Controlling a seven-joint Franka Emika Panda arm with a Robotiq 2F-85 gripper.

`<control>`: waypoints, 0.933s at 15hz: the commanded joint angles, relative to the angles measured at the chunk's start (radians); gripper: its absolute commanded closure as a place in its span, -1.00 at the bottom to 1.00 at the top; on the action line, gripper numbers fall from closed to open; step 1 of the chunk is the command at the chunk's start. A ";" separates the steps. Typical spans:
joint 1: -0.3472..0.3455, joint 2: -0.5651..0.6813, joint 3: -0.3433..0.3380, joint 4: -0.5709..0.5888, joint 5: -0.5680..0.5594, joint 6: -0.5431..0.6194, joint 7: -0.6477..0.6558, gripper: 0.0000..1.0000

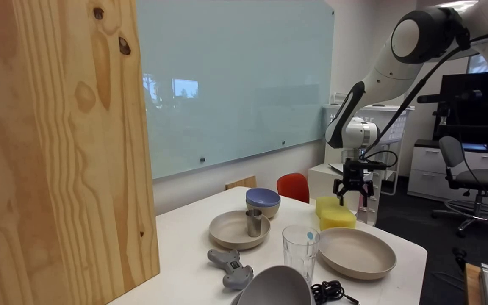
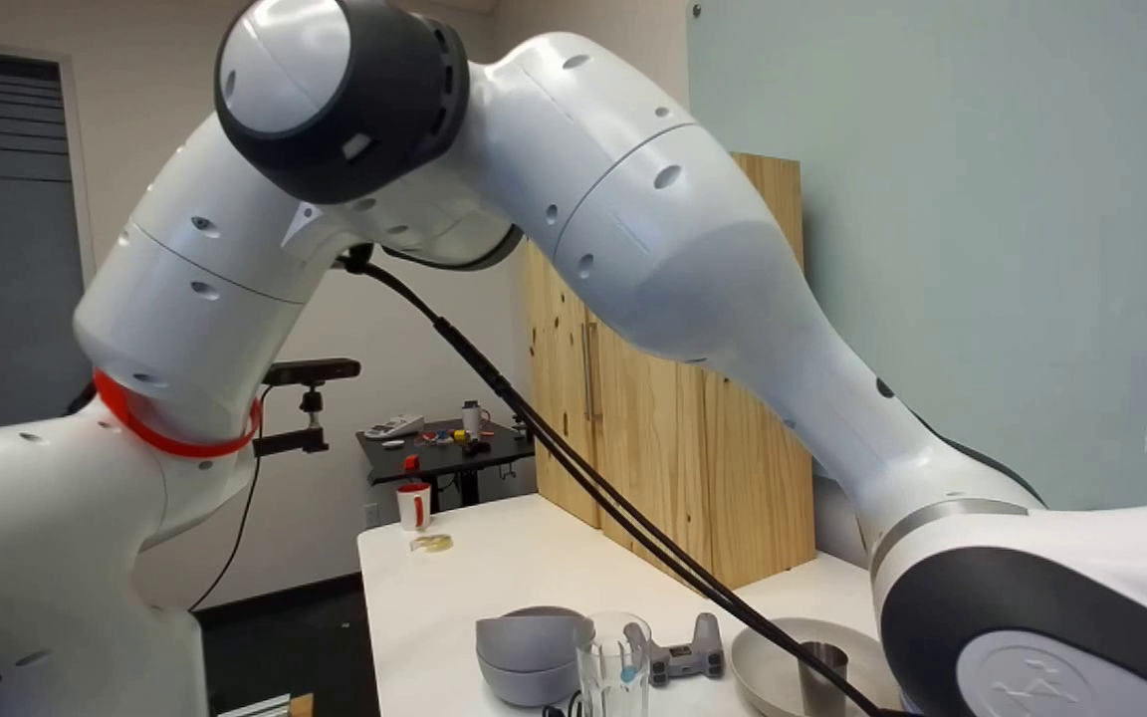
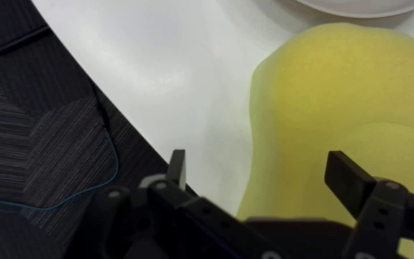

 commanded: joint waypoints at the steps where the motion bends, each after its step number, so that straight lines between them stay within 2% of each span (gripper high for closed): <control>1: 0.055 0.038 -0.041 0.010 -0.096 0.056 0.102 -1.00; 6: 0.074 0.052 -0.020 0.015 -0.134 0.141 0.109 -1.00; 10: 0.053 0.066 0.029 0.025 -0.096 0.214 0.063 -1.00; 14: 0.049 0.071 0.045 0.021 -0.095 0.257 0.053 -1.00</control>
